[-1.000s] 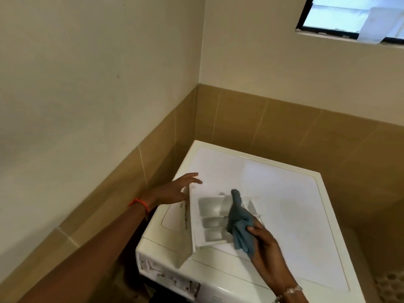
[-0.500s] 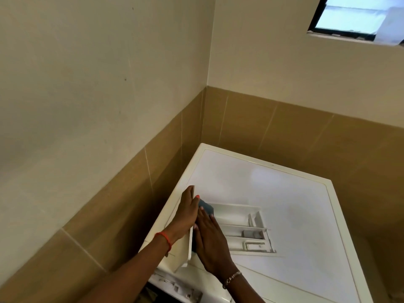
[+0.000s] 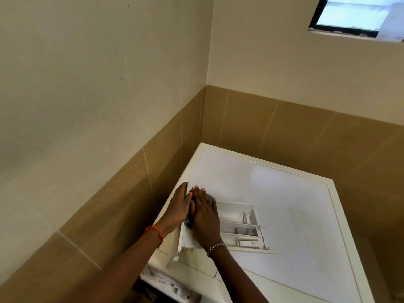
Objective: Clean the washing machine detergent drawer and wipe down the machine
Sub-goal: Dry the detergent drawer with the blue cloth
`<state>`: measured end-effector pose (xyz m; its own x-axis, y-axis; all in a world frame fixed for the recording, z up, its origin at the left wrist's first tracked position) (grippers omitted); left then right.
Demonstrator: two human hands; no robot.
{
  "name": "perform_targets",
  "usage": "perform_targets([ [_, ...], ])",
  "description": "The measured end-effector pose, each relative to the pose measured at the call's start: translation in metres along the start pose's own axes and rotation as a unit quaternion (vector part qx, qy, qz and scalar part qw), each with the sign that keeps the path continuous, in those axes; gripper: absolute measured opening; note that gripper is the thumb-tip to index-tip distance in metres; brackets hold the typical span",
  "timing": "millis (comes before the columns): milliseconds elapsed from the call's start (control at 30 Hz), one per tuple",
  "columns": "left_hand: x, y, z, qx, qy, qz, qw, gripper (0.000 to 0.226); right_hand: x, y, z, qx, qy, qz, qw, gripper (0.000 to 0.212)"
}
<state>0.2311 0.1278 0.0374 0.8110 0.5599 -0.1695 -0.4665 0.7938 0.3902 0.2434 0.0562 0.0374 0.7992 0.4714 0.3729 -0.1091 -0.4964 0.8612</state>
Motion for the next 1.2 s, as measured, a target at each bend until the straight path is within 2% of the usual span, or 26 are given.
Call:
perform_targets([
  [67, -0.001, 0.001, 0.003, 0.014, -0.01, 0.001, 1.0, 0.05, 0.009, -0.002, 0.01, 0.015, -0.011, -0.026, 0.999, 0.051],
  [233, -0.003, 0.0, 0.006, 0.057, -0.037, 0.005, 0.998, 0.05, 0.012, 0.008, 0.049, -0.012, -0.008, -0.031, 0.999, 0.042],
  [267, -0.003, 0.0, 0.007, 0.062, -0.041, 0.01, 0.997, 0.05, 0.011, 0.01, 0.057, -0.001, -0.016, -0.029, 0.999, 0.045],
  [333, -0.002, 0.001, 0.007, 0.061, -0.044, 0.017, 0.997, 0.05, 0.009, 0.015, 0.071, -0.007, -0.02, -0.032, 0.999, 0.073],
  [400, -0.002, 0.0, 0.007, 0.061, -0.046, 0.02, 0.997, 0.05, 0.007, 0.018, 0.089, -0.016, -0.023, -0.03, 0.999, 0.08],
  [467, -0.002, 0.001, 0.006, 0.064, -0.049, 0.023, 0.996, 0.049, 0.005, 0.022, 0.105, -0.021, -0.03, -0.034, 0.999, 0.073],
  [567, -0.001, 0.001, 0.005, 0.058, -0.054, 0.03, 0.996, 0.048, 0.0, 0.026, 0.133, -0.042, -0.05, -0.046, 0.997, 0.039],
  [667, -0.001, 0.001, 0.005, 0.056, -0.054, 0.034, 0.996, 0.047, -0.006, 0.036, 0.16, -0.03, -0.071, -0.019, 0.997, 0.038],
  [733, -0.001, 0.001, 0.006, 0.056, -0.057, 0.036, 0.996, 0.047, -0.008, 0.035, 0.169, 0.001, -0.069, -0.016, 0.997, 0.038],
  [833, -0.001, 0.002, 0.007, 0.054, -0.053, 0.043, 0.996, 0.047, -0.011, 0.038, 0.177, 0.102, -0.146, 0.027, 0.984, 0.013],
  [933, -0.001, 0.002, 0.007, 0.056, -0.054, 0.042, 0.996, 0.047, -0.013, 0.048, 0.181, 0.194, -0.215, 0.117, 0.95, 0.026],
  [1000, -0.001, 0.003, 0.006, 0.058, -0.053, 0.04, 0.996, 0.047, -0.018, 0.05, 0.192, 0.251, -0.273, 0.167, 0.913, 0.024],
  [1033, 0.0, 0.003, 0.006, 0.059, -0.052, 0.041, 0.996, 0.047, -0.023, 0.052, 0.203, 0.292, -0.327, 0.204, 0.875, 0.02],
  [1100, 0.0, 0.004, 0.005, 0.055, -0.048, 0.043, 0.996, 0.047, -0.037, 0.048, 0.23, 0.378, -0.445, 0.244, 0.775, 0.023],
  [1200, -0.001, 0.006, 0.003, 0.044, -0.04, 0.051, 0.997, 0.046, -0.054, 0.045, 0.248, 0.487, -0.525, 0.219, 0.662, 0.033],
])
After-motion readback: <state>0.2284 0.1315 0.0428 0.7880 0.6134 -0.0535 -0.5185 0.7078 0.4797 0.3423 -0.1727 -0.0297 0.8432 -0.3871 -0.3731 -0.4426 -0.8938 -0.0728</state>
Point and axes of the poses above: each hand's wrist, its own x-axis towards the middle knuckle, its own y-axis out of the back of the hand, z = x × y, the point moved 10 cm from there along x, towards the middle knuckle, and after that the axes turned 12 degrees about z, right-handed, at the moved point
